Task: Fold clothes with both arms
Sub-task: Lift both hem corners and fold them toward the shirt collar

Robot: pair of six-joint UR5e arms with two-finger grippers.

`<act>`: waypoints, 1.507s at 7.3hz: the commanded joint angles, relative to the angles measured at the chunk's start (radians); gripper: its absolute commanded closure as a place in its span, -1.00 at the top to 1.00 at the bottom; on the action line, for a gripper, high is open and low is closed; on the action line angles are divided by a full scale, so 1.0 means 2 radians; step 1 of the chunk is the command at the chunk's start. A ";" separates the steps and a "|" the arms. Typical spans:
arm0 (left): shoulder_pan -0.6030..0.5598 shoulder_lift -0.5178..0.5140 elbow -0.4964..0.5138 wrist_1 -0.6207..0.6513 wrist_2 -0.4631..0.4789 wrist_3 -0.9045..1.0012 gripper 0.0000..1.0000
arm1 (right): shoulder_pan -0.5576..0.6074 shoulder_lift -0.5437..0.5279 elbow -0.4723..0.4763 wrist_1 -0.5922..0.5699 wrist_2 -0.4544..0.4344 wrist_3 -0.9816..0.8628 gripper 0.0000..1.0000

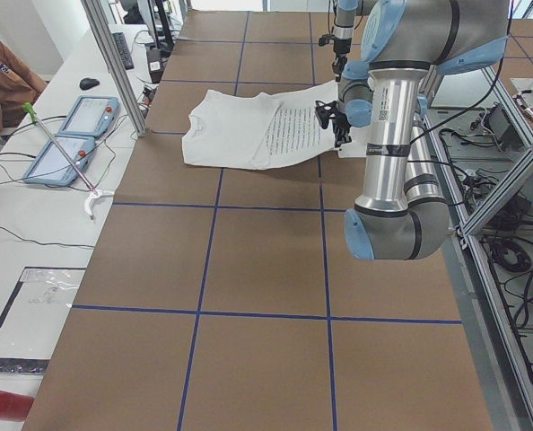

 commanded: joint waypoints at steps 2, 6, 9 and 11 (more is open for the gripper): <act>-0.135 -0.099 0.040 0.001 -0.010 0.129 -1.00 | 0.133 -0.002 0.028 -0.059 0.027 -0.023 -1.00; -0.301 -0.174 0.318 -0.243 -0.068 0.216 -1.00 | 0.325 0.292 -0.146 -0.294 0.076 -0.242 -1.00; -0.341 -0.237 0.483 -0.350 -0.068 0.216 -1.00 | 0.387 0.380 -0.325 -0.289 0.075 -0.333 -1.00; -0.347 -0.266 0.565 -0.404 -0.066 0.216 -1.00 | 0.419 0.420 -0.452 -0.180 0.077 -0.334 -1.00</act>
